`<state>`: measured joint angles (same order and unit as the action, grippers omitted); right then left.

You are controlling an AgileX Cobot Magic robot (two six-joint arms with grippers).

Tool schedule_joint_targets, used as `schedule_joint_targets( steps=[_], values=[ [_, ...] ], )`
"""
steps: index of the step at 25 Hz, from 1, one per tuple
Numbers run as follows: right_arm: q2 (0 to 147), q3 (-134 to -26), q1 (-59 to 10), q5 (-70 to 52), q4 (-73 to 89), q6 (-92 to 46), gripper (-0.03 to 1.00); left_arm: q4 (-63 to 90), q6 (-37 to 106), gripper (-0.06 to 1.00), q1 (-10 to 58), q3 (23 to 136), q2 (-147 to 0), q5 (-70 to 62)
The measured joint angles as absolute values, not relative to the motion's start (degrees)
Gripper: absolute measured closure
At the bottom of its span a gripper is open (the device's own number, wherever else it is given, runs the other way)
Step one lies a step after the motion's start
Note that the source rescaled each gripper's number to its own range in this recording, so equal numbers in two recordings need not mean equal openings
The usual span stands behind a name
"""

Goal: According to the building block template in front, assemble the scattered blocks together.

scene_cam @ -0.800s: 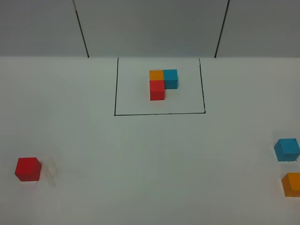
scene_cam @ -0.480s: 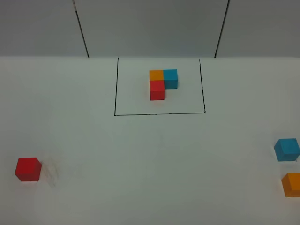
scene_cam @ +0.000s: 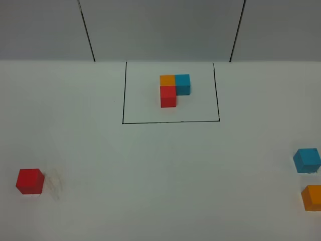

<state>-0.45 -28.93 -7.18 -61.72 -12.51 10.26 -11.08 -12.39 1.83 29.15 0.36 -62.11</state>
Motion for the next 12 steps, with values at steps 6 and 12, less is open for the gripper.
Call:
schedule_joint_targets(
  steps=[6, 12],
  values=[
    [-0.45, -28.93, -7.18, -61.72, -12.51, 10.26, 0.59, -11.08, -12.39, 0.94, 1.83, 29.15, 0.36, -62.11],
    [-0.45, -28.93, -7.18, -61.72, -12.51, 10.26, 0.59, -11.46, -12.39, 0.94, 1.83, 29.15, 0.36, -62.11]
  ],
)
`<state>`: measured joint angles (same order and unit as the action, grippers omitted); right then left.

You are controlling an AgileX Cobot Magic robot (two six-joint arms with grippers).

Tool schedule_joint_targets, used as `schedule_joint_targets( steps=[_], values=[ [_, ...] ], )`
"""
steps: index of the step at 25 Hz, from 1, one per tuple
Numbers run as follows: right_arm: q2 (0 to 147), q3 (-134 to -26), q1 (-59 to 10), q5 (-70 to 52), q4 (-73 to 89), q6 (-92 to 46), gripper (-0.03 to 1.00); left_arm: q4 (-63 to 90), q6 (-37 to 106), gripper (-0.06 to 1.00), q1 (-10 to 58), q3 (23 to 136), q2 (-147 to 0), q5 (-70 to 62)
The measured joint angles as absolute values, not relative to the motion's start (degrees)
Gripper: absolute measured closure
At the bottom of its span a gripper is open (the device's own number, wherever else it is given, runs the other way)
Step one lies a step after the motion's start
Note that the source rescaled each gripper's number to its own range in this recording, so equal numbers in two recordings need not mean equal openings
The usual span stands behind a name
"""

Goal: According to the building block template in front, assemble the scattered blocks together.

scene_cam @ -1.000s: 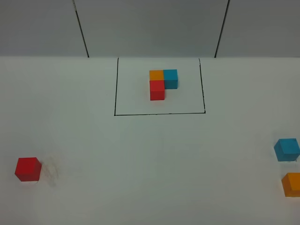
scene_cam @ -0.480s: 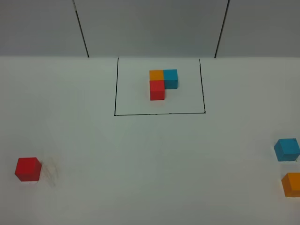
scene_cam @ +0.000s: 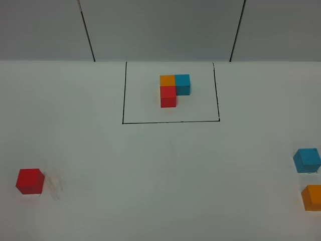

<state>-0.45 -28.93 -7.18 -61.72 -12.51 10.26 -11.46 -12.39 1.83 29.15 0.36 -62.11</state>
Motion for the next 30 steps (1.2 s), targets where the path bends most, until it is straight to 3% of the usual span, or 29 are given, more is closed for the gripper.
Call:
schedule_joint_targets(
  steps=[6, 10, 13, 19, 21, 25, 30],
  values=[
    [-0.45, -28.93, -7.18, -61.72, -12.51, 10.26, 0.59, -12.63, -12.34, 0.93, 1.83, 28.97, 0.36, -62.11],
    [-0.45, -28.93, -7.18, -61.72, -12.51, 10.26, 0.59, -12.70, -12.34, 0.84, 1.83, 28.97, 0.36, -62.11],
    [-0.45, -28.93, -7.18, -61.72, -12.51, 10.26, 0.59, -13.15, -12.34, 0.64, 1.83, 28.97, 0.36, -62.11],
    [-0.45, -28.93, -7.18, -61.72, -12.51, 10.26, 0.59, -13.80, -12.34, 0.07, 1.83, 28.97, 0.36, -62.11],
    [-0.45, -28.93, -7.18, -61.72, -12.51, 10.26, 0.59, -13.80, -12.34, -0.03, 1.83, 28.97, 0.36, -62.11],
    [-0.45, -28.93, -7.18, -61.72, -12.51, 10.26, 0.59, -13.81, -12.39, -0.04, 1.83, 28.97, 0.36, -62.11],
    [-0.45, -28.93, -7.18, -61.72, -12.51, 10.26, 0.59, -13.81, -12.39, 0.10, 1.83, 29.98, 0.31, -60.52]
  ],
)
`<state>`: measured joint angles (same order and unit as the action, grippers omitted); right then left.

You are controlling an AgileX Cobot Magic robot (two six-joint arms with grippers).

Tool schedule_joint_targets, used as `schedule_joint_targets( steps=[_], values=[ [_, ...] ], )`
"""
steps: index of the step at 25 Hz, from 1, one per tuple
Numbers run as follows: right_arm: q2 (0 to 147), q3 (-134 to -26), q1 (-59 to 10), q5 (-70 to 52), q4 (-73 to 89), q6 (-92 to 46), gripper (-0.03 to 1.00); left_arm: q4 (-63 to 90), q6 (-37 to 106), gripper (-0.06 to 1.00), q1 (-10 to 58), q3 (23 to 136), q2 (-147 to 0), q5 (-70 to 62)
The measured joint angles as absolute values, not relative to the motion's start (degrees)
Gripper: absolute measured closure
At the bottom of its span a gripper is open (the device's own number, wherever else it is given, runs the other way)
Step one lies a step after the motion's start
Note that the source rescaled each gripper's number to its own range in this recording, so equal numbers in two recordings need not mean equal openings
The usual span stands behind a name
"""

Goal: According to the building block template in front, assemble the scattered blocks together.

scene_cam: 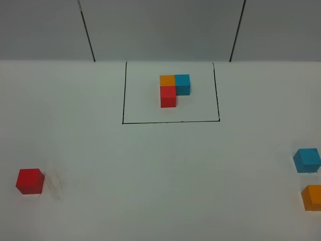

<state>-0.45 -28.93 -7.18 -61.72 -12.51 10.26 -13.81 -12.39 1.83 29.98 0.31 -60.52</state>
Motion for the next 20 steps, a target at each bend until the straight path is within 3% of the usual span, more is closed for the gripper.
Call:
schedule_joint_targets(
  steps=[5, 20],
  values=[
    [-0.45, -28.93, -7.18, -61.72, -12.51, 10.26, 0.59, -13.81, -9.35, 0.16, 1.83, 34.56, -4.75, -59.97],
    [-0.45, -28.93, -7.18, -61.72, -12.51, 10.26, 0.59, -13.76, -8.13, 0.17, 1.83, 40.43, -35.92, -55.85]
  ],
)
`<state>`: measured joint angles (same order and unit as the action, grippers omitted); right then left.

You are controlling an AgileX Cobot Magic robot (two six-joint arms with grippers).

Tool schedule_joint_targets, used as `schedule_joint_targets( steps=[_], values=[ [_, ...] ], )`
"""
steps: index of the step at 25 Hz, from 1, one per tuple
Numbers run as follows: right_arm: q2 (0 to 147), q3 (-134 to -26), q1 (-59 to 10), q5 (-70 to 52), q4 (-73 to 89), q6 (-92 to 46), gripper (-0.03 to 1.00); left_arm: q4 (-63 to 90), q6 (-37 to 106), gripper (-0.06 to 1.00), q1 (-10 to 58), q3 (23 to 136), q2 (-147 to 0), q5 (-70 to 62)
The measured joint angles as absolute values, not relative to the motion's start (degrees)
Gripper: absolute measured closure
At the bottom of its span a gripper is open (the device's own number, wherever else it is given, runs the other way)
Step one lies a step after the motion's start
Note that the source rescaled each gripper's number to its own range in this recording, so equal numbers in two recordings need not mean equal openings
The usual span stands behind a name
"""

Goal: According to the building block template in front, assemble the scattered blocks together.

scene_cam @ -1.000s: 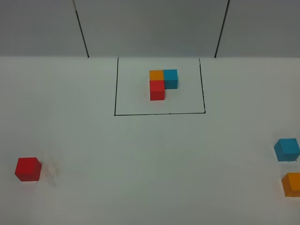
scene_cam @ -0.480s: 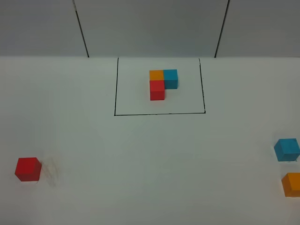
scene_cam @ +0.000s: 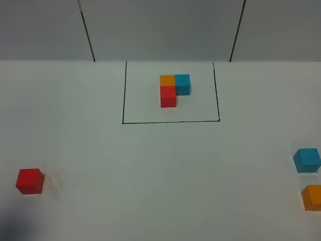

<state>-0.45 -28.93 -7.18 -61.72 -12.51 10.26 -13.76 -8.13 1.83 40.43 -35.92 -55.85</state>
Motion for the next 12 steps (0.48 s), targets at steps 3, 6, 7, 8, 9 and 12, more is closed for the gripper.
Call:
schedule_joint_targets(
  steps=[3, 6, 7, 8, 9, 12],
  values=[
    [-0.45, -28.93, -7.18, -61.72, -12.51, 10.26, 0.59, -13.22, -8.13, 0.17, 1.83, 40.43, -41.97, -55.03],
    [-0.45, -28.93, -7.18, -61.72, -12.51, 10.26, 0.59, -12.43, -8.13, 0.17, 1.83, 40.43, -46.87, -54.15],
    [-0.45, -28.93, -7.18, -61.72, -12.51, 10.26, 0.59, -11.97, -8.13, 0.17, 1.83, 40.43, -48.16, -53.78],
    [-0.45, -28.93, -7.18, -61.72, -12.51, 10.26, 0.59, -11.40, -8.13, 0.17, 1.83, 40.43, -49.63, -53.50],
    [-0.45, -28.93, -7.18, -61.72, -12.51, 10.26, 0.59, -11.01, -8.13, 0.17, 1.83, 40.43, -51.02, -53.22],
    [-0.45, -28.93, -7.18, -61.72, -12.51, 10.26, 0.59, -10.67, -8.13, 0.17, 1.83, 40.43, -54.52, -51.29]
  ],
)
